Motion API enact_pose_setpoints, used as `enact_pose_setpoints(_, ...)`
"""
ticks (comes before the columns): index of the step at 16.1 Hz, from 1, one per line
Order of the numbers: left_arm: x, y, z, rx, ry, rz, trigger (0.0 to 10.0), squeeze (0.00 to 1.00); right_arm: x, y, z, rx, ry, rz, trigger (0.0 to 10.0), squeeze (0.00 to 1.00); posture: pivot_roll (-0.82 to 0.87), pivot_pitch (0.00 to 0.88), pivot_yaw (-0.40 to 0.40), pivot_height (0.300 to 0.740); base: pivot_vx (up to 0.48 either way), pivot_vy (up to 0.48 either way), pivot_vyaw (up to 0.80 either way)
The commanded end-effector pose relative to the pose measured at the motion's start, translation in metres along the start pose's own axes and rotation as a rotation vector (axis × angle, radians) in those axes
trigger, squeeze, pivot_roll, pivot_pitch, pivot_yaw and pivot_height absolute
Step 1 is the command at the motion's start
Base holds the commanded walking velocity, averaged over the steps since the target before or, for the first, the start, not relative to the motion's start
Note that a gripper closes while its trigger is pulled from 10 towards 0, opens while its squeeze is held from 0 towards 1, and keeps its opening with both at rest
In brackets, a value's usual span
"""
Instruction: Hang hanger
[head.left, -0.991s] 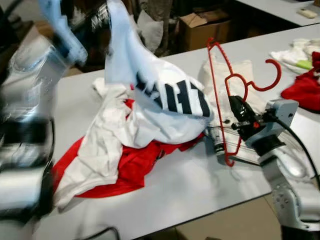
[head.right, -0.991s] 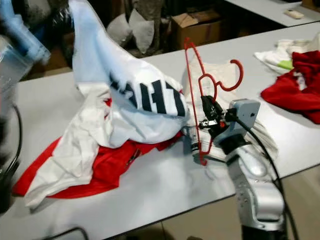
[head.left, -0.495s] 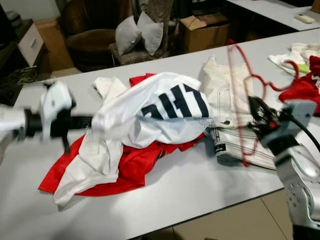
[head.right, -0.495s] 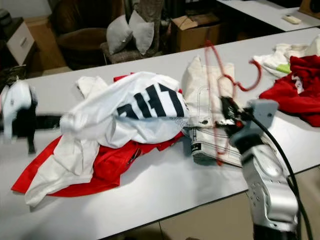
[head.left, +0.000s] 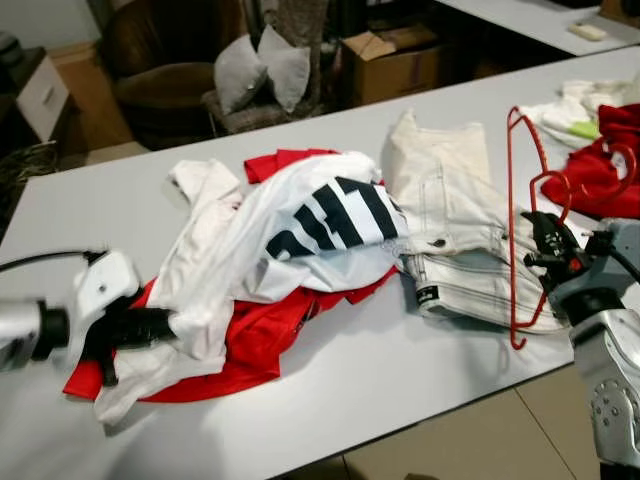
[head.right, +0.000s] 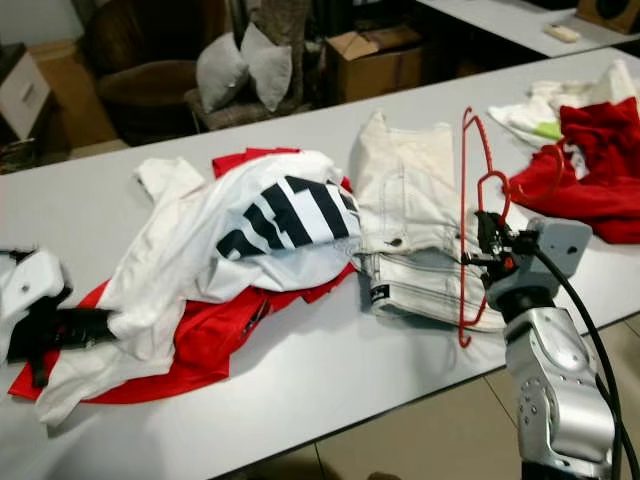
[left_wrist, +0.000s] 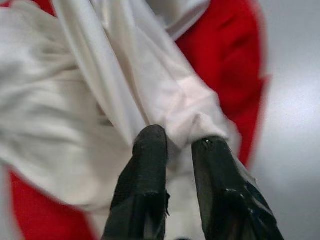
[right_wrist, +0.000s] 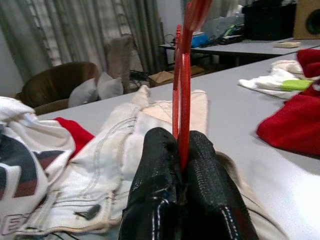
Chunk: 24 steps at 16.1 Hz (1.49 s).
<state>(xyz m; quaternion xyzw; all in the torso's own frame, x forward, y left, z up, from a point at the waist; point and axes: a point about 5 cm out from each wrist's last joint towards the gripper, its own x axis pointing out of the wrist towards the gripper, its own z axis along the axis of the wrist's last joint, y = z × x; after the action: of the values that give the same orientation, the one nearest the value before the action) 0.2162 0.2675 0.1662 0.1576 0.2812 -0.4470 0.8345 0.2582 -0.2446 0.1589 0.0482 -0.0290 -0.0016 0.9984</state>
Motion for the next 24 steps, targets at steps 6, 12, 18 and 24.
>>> enact_pose_setpoints(6,-0.007,-0.007,-0.003,-0.054,-0.043,0.042,10.0,1.0,0.005,0.016,0.0,-0.002,0.011,0.076,10.0,0.0,-0.16,0.0,0.082,0.74,0.0,0.0,0.0)
enact_pose_setpoints(12,0.008,0.045,0.045,-0.2,-0.572,0.395,10.0,1.0,0.015,0.024,0.002,0.013,0.008,0.108,10.0,0.0,-0.15,0.0,0.058,0.74,0.0,0.0,0.0)
enact_pose_setpoints(18,0.107,0.044,0.106,-0.238,-0.683,0.108,10.0,0.98,0.014,0.021,0.009,0.01,-0.009,0.099,10.0,0.0,-0.22,0.0,0.084,0.74,0.0,0.0,0.0)
enact_pose_setpoints(24,0.129,0.06,0.113,-0.165,-0.622,0.182,10.0,0.0,0.007,0.018,0.009,0.02,-0.018,0.074,10.0,0.0,-0.23,0.0,0.104,0.74,0.0,0.0,0.0)
